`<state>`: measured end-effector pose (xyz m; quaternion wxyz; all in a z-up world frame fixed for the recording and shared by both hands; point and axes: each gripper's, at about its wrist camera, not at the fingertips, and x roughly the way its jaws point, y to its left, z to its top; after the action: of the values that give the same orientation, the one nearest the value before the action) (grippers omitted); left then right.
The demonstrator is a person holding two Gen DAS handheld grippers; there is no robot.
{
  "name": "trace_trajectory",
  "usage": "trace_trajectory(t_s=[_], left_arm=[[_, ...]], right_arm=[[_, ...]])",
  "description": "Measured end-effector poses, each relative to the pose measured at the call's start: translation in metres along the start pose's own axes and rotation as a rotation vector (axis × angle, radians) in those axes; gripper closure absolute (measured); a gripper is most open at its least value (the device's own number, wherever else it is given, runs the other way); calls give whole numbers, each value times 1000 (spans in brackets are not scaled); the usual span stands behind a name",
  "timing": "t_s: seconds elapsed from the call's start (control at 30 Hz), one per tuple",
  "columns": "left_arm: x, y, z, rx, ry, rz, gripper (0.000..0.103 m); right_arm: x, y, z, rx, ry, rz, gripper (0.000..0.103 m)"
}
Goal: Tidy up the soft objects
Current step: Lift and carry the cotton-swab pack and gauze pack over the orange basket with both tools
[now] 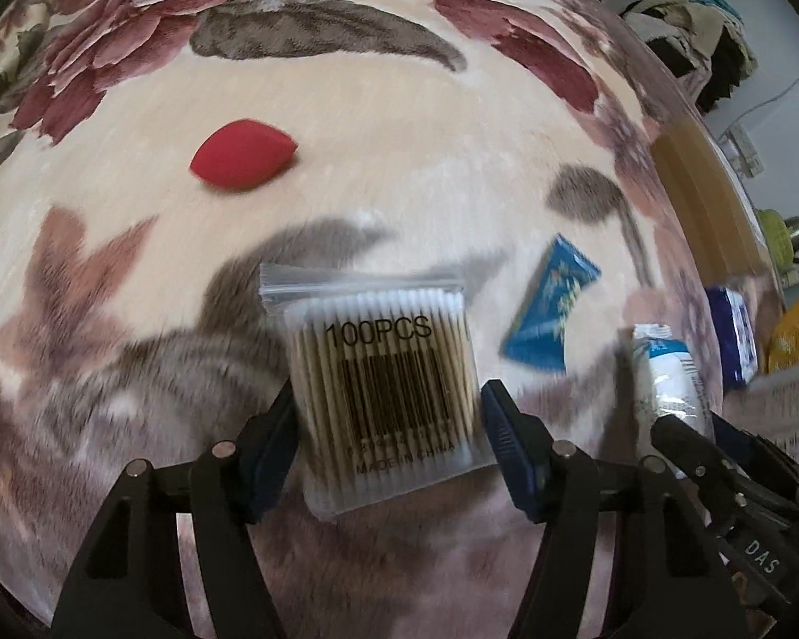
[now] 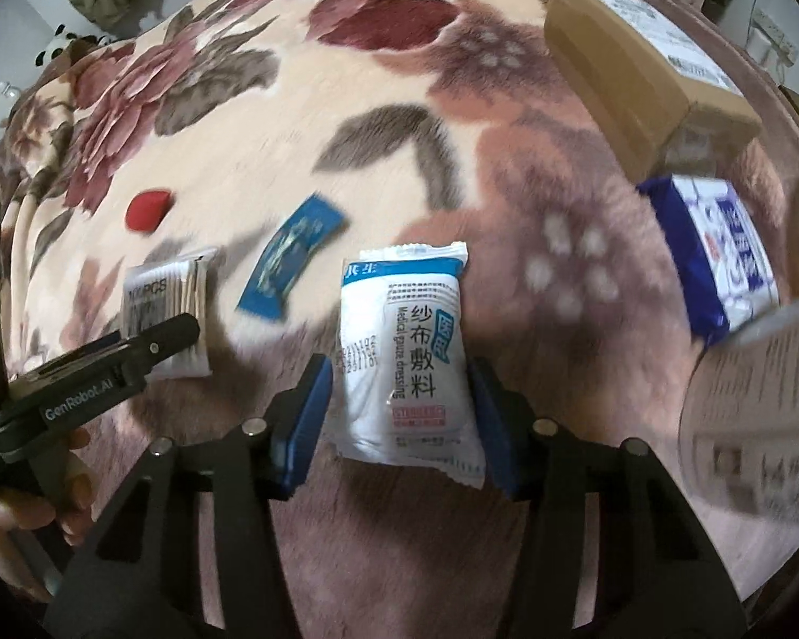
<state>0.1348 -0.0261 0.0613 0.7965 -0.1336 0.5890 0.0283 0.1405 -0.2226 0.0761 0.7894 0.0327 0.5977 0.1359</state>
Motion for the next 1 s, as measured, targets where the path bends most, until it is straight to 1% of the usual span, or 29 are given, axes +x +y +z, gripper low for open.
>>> trace_trajectory(t_s=[0.1, 0.2, 0.27, 0.4, 0.47, 0.53, 0.6, 0.67, 0.7, 0.9, 1.0], left_arm=[[-5, 3, -14, 19, 12, 4, 35], [-1, 7, -25, 28, 34, 20, 36], [5, 11, -31, 21, 53, 23, 37], [13, 14, -32, 11, 61, 6, 35], [18, 14, -31, 3, 69, -2, 35], [20, 14, -31, -2, 74, -5, 35], [20, 13, -32, 5, 69, -3, 36], [19, 11, -32, 9, 63, -3, 39], [18, 10, -33, 13, 58, 1, 40], [3, 5, -44, 31, 38, 0, 42], [-8, 1, -51, 44, 19, 0, 42]], right_arm=[[0, 5, -15, 0, 27, 8, 49], [11, 8, -21, 4, 70, 8, 49], [18, 9, -22, 19, 82, 13, 49], [32, 13, -21, 31, 92, -10, 48], [42, 12, -20, 56, 121, -26, 48], [48, 9, -20, 78, 140, -15, 48], [45, 5, -21, 108, 117, 6, 49], [43, 3, -21, 120, 108, 1, 53], [41, 4, -23, 112, 104, -9, 56], [21, 11, -34, 85, 54, -19, 57], [8, 13, -39, 77, 44, -5, 57]])
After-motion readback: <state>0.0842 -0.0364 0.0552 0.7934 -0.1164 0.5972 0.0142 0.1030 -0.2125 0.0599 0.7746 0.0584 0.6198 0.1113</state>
